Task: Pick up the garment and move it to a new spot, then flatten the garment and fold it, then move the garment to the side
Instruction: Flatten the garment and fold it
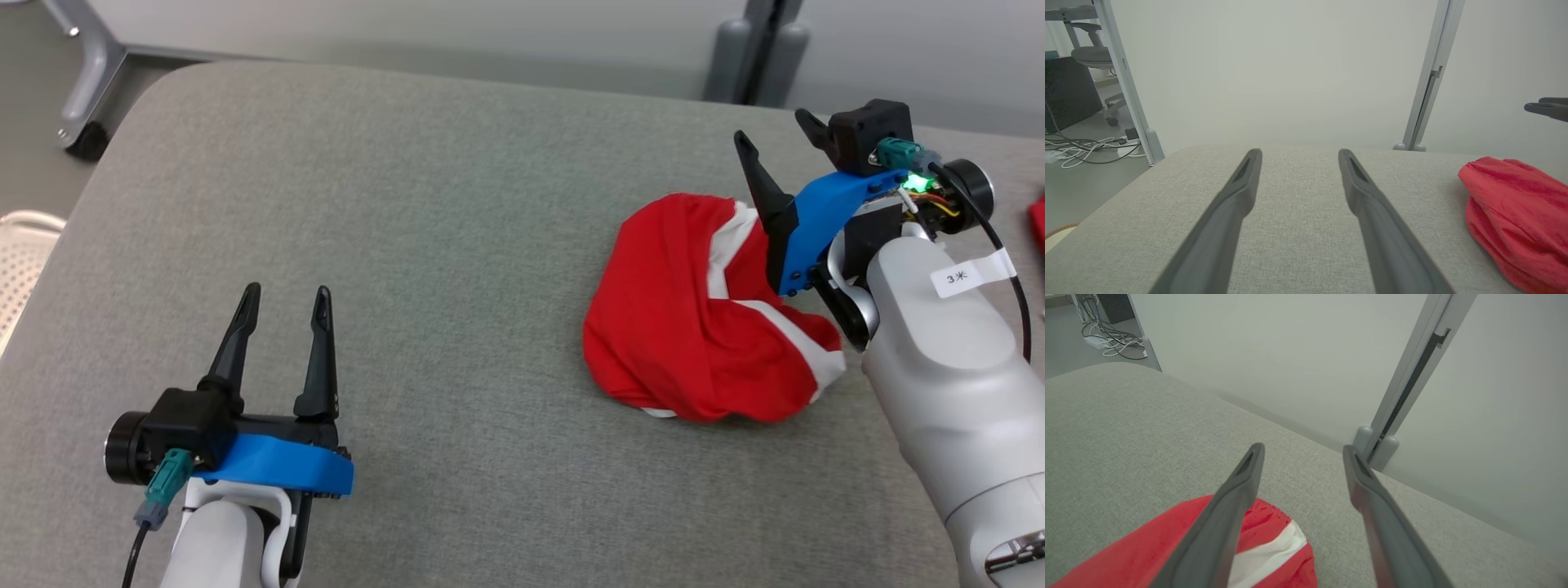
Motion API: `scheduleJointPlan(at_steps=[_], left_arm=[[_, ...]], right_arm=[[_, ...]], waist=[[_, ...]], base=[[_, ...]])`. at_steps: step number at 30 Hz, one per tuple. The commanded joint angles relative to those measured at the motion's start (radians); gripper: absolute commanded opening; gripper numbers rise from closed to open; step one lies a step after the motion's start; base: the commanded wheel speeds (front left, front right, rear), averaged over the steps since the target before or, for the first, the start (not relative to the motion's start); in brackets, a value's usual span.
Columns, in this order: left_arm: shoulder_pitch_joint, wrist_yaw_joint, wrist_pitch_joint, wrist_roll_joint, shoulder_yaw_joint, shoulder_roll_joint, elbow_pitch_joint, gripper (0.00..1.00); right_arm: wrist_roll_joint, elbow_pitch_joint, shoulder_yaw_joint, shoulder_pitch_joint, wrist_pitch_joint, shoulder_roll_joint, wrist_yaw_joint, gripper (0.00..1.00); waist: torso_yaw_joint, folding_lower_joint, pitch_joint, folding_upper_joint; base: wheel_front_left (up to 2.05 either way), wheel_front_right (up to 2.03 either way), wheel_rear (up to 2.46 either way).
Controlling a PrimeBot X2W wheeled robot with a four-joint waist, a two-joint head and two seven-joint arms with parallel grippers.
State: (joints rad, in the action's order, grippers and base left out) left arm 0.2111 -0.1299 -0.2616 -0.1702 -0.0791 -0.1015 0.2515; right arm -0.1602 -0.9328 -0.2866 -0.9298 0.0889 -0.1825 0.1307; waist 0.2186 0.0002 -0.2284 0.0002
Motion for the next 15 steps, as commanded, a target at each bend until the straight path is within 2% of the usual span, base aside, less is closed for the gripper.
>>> scheduleJointPlan(at_steps=[1, 8, 15], left_arm=[[0.024, -0.001, -0.004, -0.007, -0.006, 0.006, -0.003, 1.00], [0.057, -0.001, -0.004, -0.021, -0.019, 0.021, 0.004, 1.00], [0.062, -0.001, -0.004, -0.017, -0.015, 0.027, 0.005, 1.00]], right_arm=[[0.002, -0.050, -0.010, -0.032, 0.001, -0.008, 0.000, 1.00], [0.007, -0.250, -0.022, -0.078, 0.001, -0.013, 0.000, 1.00], [0.010, -0.335, -0.008, -0.048, -0.014, -0.026, 0.000, 1.00]], waist=[[0.044, -0.0002, -0.045, -0.0002], [0.097, -0.0002, -0.089, -0.0002], [0.119, -0.0002, -0.097, -0.0002]], base=[[0.00, 0.00, 0.00], [0.00, 0.00, 0.00], [0.00, 0.00, 0.00]])
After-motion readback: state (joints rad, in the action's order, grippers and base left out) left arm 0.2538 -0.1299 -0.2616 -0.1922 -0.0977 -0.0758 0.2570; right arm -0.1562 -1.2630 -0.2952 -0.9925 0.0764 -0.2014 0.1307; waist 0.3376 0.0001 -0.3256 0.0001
